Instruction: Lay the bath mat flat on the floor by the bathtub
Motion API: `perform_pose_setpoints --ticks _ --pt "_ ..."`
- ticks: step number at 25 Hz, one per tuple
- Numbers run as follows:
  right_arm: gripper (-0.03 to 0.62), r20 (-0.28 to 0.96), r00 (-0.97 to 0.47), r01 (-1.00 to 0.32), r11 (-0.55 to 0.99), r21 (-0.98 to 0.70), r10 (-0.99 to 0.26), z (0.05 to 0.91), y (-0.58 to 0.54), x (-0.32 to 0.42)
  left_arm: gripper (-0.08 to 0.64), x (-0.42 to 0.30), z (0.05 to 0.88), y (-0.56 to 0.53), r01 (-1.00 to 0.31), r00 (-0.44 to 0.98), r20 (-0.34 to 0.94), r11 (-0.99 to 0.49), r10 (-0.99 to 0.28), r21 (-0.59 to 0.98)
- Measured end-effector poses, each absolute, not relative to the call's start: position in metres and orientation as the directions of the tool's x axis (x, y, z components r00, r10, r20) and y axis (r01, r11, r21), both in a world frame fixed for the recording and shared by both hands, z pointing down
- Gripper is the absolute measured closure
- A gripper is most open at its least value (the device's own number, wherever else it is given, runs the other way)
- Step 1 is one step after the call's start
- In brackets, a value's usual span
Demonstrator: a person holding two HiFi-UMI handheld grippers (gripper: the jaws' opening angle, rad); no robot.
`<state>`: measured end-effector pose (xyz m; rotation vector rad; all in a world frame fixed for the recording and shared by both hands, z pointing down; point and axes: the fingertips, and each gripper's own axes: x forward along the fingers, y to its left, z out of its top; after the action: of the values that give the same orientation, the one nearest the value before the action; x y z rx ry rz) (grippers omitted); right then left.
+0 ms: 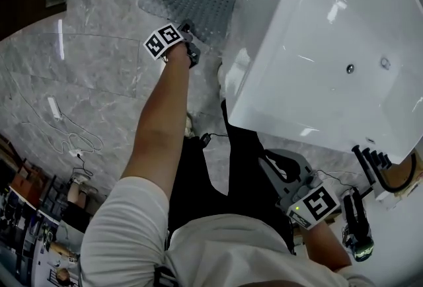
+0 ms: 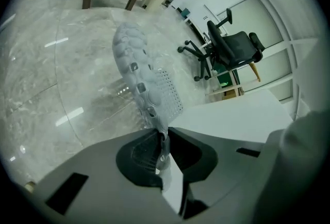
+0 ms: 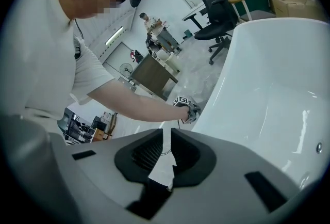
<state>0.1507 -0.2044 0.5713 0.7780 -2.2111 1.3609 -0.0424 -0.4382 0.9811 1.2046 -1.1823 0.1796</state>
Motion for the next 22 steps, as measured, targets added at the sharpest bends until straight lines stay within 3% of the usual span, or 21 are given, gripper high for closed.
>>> perform_pose_setpoints --ticks 10,22 --pt "0.535 0.624 -0.752 -0.648 0.414 -0.64 -0.214 0.578 -0.198 0.127 0.474 -0.077 1.004 -0.359 -0.773 0.33 0.919 0.497 -0.216 0.394" --pt "0.538 0.622 -0.753 -0.634 0.488 -0.6 -0.215 0.572 -0.173 0.094 0.474 -0.09 0.95 -0.267 -0.807 0.38 0.906 0.413 -0.185 0.422"
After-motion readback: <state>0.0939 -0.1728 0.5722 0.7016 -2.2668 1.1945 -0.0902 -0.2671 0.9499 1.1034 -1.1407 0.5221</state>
